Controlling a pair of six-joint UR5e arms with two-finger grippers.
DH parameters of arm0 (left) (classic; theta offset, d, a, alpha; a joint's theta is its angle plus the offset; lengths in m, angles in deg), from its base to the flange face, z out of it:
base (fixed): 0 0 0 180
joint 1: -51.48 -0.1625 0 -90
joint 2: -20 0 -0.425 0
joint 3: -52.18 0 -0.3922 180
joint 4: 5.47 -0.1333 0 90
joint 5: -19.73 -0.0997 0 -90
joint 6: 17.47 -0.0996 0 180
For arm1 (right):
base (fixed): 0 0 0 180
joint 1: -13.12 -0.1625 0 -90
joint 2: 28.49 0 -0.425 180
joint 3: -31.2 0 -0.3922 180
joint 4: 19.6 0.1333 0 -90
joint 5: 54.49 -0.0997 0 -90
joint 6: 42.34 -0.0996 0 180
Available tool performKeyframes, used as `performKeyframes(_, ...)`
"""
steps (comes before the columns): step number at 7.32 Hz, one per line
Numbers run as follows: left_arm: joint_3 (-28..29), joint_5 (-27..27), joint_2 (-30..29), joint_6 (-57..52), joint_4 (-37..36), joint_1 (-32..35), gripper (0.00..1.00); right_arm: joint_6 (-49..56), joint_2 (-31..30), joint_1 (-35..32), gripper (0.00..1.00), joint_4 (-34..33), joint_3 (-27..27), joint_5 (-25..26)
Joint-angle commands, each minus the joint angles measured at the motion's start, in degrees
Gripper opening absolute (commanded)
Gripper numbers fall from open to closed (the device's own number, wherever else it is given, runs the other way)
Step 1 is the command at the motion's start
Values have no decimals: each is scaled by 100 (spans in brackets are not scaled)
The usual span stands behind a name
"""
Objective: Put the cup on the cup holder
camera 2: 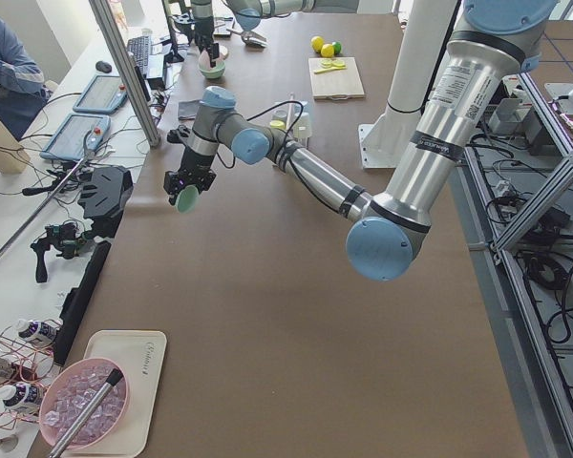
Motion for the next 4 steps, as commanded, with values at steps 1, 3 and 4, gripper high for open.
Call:
performKeyframes(1, -402, -336, 489, 247, 1965, -257, 65, -602, -100, 158, 0, 1549, -118, 307)
performKeyframes(3, -727, -721, 964, 738, 3652, -652, 65, -666, -223, 316, 0, 2623, -127, 220)
performKeyframes(4, -929, -836, 1201, 1037, 4191, -776, 65, -649, -380, 413, 0, 2880, -136, 36)
